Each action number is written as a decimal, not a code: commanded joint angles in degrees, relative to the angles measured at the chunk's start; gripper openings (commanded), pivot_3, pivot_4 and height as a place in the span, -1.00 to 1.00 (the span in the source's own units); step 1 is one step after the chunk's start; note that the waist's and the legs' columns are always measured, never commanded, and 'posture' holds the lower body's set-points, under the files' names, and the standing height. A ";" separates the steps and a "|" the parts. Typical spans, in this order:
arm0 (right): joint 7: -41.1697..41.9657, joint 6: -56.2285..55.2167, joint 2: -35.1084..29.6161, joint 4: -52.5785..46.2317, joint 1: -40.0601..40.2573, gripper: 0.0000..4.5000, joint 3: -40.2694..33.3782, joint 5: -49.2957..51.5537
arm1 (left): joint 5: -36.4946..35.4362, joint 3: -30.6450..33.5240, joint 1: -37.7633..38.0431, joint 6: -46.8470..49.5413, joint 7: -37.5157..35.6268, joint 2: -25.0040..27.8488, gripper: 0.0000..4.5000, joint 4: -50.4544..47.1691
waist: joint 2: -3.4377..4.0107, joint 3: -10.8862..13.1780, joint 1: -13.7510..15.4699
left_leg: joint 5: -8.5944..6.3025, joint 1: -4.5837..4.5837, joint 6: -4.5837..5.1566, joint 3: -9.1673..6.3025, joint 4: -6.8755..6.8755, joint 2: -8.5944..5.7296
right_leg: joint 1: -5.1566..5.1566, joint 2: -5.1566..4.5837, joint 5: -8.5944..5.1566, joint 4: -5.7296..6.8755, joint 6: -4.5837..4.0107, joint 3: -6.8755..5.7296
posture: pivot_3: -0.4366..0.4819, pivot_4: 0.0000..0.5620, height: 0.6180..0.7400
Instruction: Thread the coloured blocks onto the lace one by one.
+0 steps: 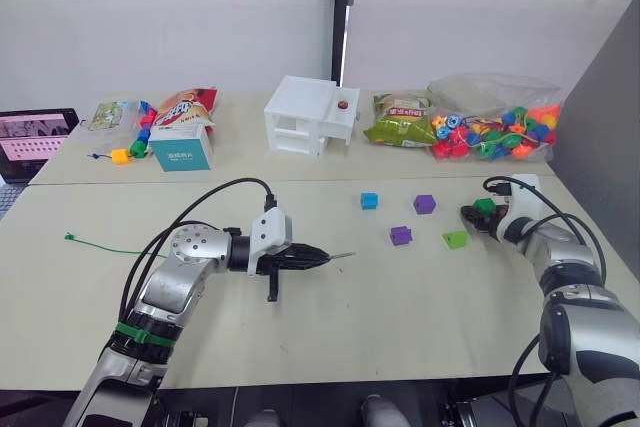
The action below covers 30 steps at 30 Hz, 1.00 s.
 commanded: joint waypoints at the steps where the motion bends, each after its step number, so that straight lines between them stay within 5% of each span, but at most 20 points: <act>1: 0.05 -2.69 -0.14 -0.19 -1.48 0.20 -0.18 -0.71 | -0.48 0.69 0.18 0.42 0.65 0.94 -1.00 -2.56 | 0.00 0.00 -0.18 | 0.00 0.00 0.00 0.00 0.00 0.00 | 0.00 0.00 0.01 0.00 0.01 0.00 | -0.05 -0.47 1.00; 6: -0.66 -3.74 -0.80 -2.44 -0.91 -0.47 -0.71 -0.98 | -0.46 0.11 0.23 0.53 0.34 1.49 -1.00 -2.77 | 0.02 0.01 -0.68 | 0.00 -0.01 0.00 -0.01 -0.02 0.00 | -0.02 0.01 0.01 0.01 0.01 0.00 | -0.05 -0.47 1.00; 10: -0.14 -1.45 -2.48 -10.99 2.40 -0.47 -1.11 -0.54 | -0.22 -0.61 -0.16 0.10 -0.50 1.61 -1.00 -2.37 | 0.05 0.01 -0.62 | 0.00 -0.02 0.00 -0.01 -0.03 0.00 | -0.05 0.00 0.01 0.02 0.01 0.01 | -0.05 -0.47 1.00; 15: -3.54 16.14 -1.75 -49.75 19.29 -0.47 -3.96 4.20 | 0.00 -1.67 -1.06 -0.86 -1.83 1.26 -1.00 -0.54 | 0.17 -0.06 0.14 | 0.00 -0.42 0.00 -0.09 0.03 -0.02 | -0.44 -0.02 0.03 0.16 0.04 -0.02 | -0.05 -0.47 1.00; 21: -17.16 41.28 12.34 -100.34 42.43 -0.47 -4.39 13.33 | 0.92 -4.53 -3.23 -3.11 -4.61 -0.21 -1.00 3.51 | 0.22 -0.08 0.65 | 0.03 -0.78 -0.04 -0.10 0.06 0.02 | -1.05 0.06 0.05 0.92 0.00 0.04 | -0.05 -0.47 1.00; 25: -22.16 45.55 18.00 -110.32 50.52 -0.47 -0.33 11.73 | 1.11 -5.20 -3.94 -4.00 -6.05 -0.21 -1.00 4.80 | 0.24 -0.07 1.01 | 0.05 -0.72 -0.08 -0.04 0.19 -0.16 | -0.96 -0.07 0.08 0.61 0.02 0.10 | -0.05 -0.47 1.00; 30: -26.82 42.40 24.69 -110.06 57.09 -0.47 2.79 9.41 | 2.04 -5.98 -4.93 -5.43 -7.23 -0.94 -1.00 6.93 | 0.23 -0.07 1.09 | 0.05 -0.47 -0.08 -0.04 0.18 -0.09 | -0.73 0.03 0.10 0.53 0.02 0.07 | -0.05 -0.47 1.00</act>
